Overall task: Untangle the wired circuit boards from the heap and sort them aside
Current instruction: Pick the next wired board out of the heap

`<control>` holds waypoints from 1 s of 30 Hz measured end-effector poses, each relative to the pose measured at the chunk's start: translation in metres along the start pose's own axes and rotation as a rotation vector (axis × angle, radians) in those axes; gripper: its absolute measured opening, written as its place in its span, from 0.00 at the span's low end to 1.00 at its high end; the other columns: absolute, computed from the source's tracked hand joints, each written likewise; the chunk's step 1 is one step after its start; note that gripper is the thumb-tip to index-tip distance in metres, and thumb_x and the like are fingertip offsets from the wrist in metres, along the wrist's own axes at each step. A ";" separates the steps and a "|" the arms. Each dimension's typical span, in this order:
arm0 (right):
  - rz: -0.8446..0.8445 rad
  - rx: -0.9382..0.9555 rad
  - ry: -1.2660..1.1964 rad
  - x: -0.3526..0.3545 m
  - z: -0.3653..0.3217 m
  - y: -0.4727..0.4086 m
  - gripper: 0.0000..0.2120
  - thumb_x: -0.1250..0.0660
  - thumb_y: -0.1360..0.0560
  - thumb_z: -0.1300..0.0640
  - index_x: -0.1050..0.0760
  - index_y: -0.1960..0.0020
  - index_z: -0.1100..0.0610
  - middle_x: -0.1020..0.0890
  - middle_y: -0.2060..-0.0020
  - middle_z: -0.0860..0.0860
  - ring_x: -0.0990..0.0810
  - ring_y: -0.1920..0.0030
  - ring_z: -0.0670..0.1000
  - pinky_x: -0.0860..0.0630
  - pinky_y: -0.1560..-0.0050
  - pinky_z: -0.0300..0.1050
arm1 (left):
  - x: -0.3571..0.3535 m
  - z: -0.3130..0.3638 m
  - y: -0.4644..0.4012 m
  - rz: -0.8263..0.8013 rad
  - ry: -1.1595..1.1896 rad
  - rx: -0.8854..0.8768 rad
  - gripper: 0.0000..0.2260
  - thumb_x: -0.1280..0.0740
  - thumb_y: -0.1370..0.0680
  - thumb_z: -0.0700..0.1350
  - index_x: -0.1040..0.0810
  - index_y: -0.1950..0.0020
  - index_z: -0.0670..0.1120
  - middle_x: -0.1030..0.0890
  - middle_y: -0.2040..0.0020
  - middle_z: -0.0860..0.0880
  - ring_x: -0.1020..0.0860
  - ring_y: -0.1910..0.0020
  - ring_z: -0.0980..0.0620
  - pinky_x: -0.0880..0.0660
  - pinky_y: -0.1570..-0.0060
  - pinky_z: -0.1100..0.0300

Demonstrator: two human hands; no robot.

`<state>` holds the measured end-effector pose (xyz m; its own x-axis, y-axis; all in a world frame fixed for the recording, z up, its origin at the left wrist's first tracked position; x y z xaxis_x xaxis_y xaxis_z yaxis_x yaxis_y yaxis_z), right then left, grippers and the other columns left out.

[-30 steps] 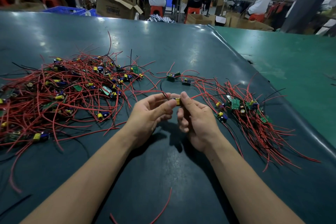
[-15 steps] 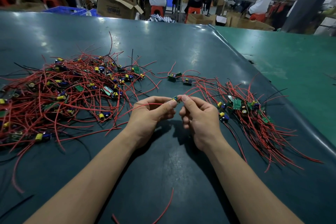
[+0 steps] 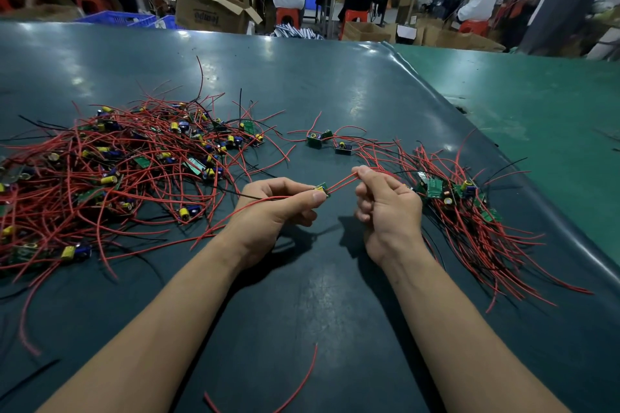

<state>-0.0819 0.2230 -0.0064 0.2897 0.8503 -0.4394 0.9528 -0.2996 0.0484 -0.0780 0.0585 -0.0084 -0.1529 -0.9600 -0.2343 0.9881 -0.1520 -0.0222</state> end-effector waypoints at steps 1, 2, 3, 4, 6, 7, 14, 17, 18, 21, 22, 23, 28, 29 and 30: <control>0.029 0.055 0.038 0.003 -0.003 -0.001 0.07 0.30 0.24 0.63 0.23 0.61 0.60 0.24 0.78 0.48 0.35 0.81 0.43 0.39 0.80 0.34 | 0.000 0.000 0.001 -0.007 -0.009 0.007 0.09 0.22 0.40 0.47 0.14 0.64 0.45 0.19 0.68 0.44 0.22 0.71 0.52 0.25 0.67 0.63; 0.053 0.132 0.108 0.005 -0.007 -0.002 0.08 0.30 0.25 0.63 0.23 0.63 0.59 0.24 0.77 0.49 0.33 0.81 0.43 0.37 0.78 0.35 | 0.000 0.000 0.001 -0.016 -0.018 0.014 0.09 0.22 0.40 0.47 0.14 0.64 0.44 0.19 0.68 0.44 0.22 0.72 0.53 0.25 0.68 0.63; 0.065 0.209 0.188 0.006 -0.011 -0.002 0.10 0.29 0.25 0.63 0.22 0.64 0.57 0.23 0.76 0.50 0.31 0.80 0.43 0.36 0.76 0.35 | -0.001 -0.001 0.002 -0.025 -0.024 0.020 0.09 0.22 0.40 0.47 0.15 0.64 0.44 0.18 0.67 0.44 0.23 0.72 0.53 0.25 0.68 0.63; 0.067 0.264 0.247 0.006 -0.015 -0.001 0.10 0.29 0.25 0.62 0.22 0.64 0.56 0.23 0.75 0.51 0.30 0.79 0.44 0.35 0.74 0.36 | -0.001 -0.001 0.002 -0.033 -0.028 0.025 0.09 0.22 0.40 0.47 0.15 0.64 0.44 0.18 0.67 0.44 0.23 0.72 0.53 0.26 0.69 0.64; 0.067 0.274 0.250 0.006 -0.016 0.000 0.09 0.29 0.24 0.62 0.21 0.64 0.56 0.22 0.75 0.51 0.30 0.79 0.44 0.34 0.73 0.37 | -0.002 0.000 0.003 -0.040 -0.030 0.033 0.09 0.21 0.40 0.48 0.15 0.65 0.45 0.18 0.66 0.45 0.23 0.72 0.53 0.27 0.70 0.64; 0.066 0.244 0.213 0.006 -0.015 0.000 0.09 0.29 0.24 0.62 0.20 0.63 0.56 0.23 0.76 0.51 0.31 0.79 0.44 0.35 0.74 0.37 | -0.002 0.000 0.003 -0.043 -0.029 0.039 0.10 0.21 0.41 0.49 0.15 0.65 0.45 0.17 0.66 0.46 0.23 0.72 0.53 0.27 0.70 0.64; -0.134 -0.075 -0.127 -0.001 -0.006 -0.001 0.05 0.33 0.23 0.60 0.18 0.52 0.57 0.24 0.73 0.48 0.35 0.79 0.43 0.38 0.80 0.34 | -0.001 0.000 0.004 -0.105 0.014 0.081 0.09 0.22 0.42 0.47 0.16 0.67 0.44 0.18 0.67 0.45 0.25 0.74 0.53 0.28 0.72 0.65; -0.207 -0.123 -0.133 -0.003 -0.008 -0.001 0.06 0.31 0.25 0.56 0.17 0.52 0.54 0.24 0.72 0.48 0.35 0.79 0.43 0.39 0.80 0.34 | -0.002 0.000 0.004 -0.134 0.023 0.102 0.07 0.23 0.40 0.45 0.16 0.67 0.43 0.18 0.68 0.45 0.25 0.75 0.54 0.28 0.73 0.65; -0.214 -0.132 -0.138 -0.002 -0.009 -0.001 0.06 0.32 0.25 0.56 0.17 0.52 0.55 0.24 0.73 0.48 0.35 0.78 0.43 0.39 0.80 0.34 | -0.002 0.000 0.005 -0.148 0.018 0.110 0.06 0.23 0.39 0.44 0.16 0.67 0.43 0.18 0.68 0.45 0.25 0.75 0.54 0.28 0.73 0.65; -0.211 -0.152 -0.110 0.003 -0.011 -0.004 0.06 0.33 0.24 0.56 0.18 0.54 0.57 0.26 0.74 0.47 0.34 0.78 0.42 0.38 0.79 0.33 | -0.003 0.001 0.006 -0.161 0.017 0.119 0.03 0.25 0.37 0.42 0.16 0.67 0.43 0.18 0.68 0.45 0.25 0.75 0.54 0.28 0.73 0.66; -0.211 -0.155 -0.076 0.004 -0.011 -0.004 0.07 0.33 0.23 0.56 0.19 0.56 0.57 0.26 0.74 0.47 0.34 0.78 0.43 0.38 0.79 0.33 | -0.001 0.002 0.006 -0.140 0.027 0.113 0.03 0.25 0.37 0.42 0.16 0.67 0.43 0.19 0.68 0.45 0.25 0.74 0.54 0.28 0.73 0.66; -0.214 -0.156 -0.029 0.006 -0.011 -0.004 0.08 0.34 0.22 0.55 0.19 0.57 0.57 0.27 0.75 0.47 0.34 0.78 0.43 0.38 0.79 0.34 | 0.002 0.003 0.005 -0.108 0.040 0.100 0.03 0.25 0.37 0.43 0.16 0.68 0.43 0.19 0.68 0.45 0.26 0.74 0.54 0.28 0.72 0.66; -0.183 -0.044 0.361 0.013 -0.016 -0.005 0.15 0.36 0.20 0.57 0.23 0.64 0.58 0.25 0.77 0.49 0.33 0.80 0.45 0.38 0.80 0.34 | 0.011 0.006 0.003 -0.079 0.035 0.077 0.03 0.26 0.37 0.42 0.16 0.68 0.43 0.19 0.69 0.46 0.26 0.72 0.53 0.29 0.72 0.67; -0.162 -0.023 0.406 0.015 -0.018 -0.005 0.16 0.36 0.19 0.57 0.24 0.65 0.58 0.26 0.78 0.49 0.34 0.81 0.45 0.38 0.80 0.33 | 0.009 0.006 0.005 -0.111 0.009 0.089 0.02 0.26 0.36 0.42 0.16 0.68 0.43 0.19 0.68 0.46 0.26 0.72 0.53 0.28 0.72 0.67; -0.139 0.004 0.446 0.016 -0.019 -0.005 0.16 0.36 0.19 0.58 0.24 0.66 0.58 0.26 0.79 0.49 0.35 0.81 0.45 0.39 0.80 0.33 | 0.007 0.005 0.006 -0.138 -0.019 0.098 0.02 0.26 0.36 0.41 0.16 0.67 0.43 0.18 0.68 0.45 0.26 0.73 0.54 0.28 0.72 0.66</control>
<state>-0.0805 0.2462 0.0029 0.1703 0.9853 -0.0129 0.9853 -0.1701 0.0129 -0.0734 0.0492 -0.0051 -0.2883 -0.9326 -0.2170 0.9518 -0.3039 0.0418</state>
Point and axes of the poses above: each hand's wrist, its own y-axis away from the middle knuckle, its own x-axis out of the back of the hand, z = x × y, the point moved 6 cm from there along -y, towards the middle knuckle
